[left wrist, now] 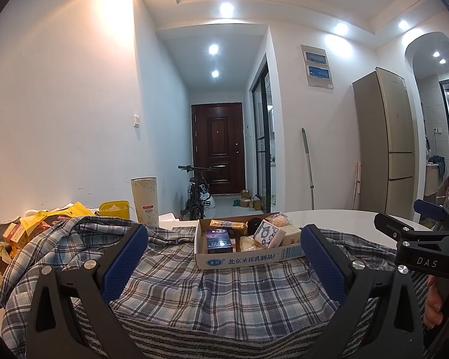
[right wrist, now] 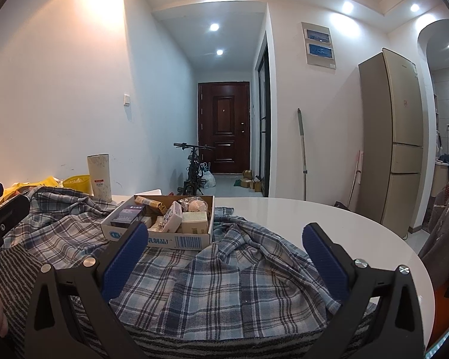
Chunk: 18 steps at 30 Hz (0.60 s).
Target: Organize objects
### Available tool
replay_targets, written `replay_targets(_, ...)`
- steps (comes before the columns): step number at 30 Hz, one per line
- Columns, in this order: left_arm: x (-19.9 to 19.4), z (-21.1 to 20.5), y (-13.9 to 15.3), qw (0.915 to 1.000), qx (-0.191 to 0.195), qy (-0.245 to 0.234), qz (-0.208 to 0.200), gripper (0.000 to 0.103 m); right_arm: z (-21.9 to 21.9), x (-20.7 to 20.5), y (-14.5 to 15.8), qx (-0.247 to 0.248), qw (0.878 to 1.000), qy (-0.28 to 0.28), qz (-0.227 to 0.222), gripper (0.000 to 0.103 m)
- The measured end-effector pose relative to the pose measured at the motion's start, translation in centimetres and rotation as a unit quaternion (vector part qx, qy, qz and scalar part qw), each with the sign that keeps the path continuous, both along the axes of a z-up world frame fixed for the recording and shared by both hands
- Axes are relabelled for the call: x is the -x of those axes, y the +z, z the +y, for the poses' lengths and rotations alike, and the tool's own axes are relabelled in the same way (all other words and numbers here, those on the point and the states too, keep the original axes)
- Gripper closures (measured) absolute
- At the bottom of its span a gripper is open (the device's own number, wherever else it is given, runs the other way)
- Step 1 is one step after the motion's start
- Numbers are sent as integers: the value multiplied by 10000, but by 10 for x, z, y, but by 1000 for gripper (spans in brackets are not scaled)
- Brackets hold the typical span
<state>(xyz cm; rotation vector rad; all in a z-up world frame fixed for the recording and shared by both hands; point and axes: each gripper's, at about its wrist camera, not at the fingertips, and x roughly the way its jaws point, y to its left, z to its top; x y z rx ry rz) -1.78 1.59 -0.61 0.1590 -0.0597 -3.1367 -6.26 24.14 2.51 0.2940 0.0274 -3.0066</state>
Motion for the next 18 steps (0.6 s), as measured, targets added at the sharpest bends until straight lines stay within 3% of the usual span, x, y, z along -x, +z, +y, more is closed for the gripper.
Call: replay_targets(18,-4,-4,2,9999,-84,25,55,0,-1,1,-1,2,10000,-11,-19,0)
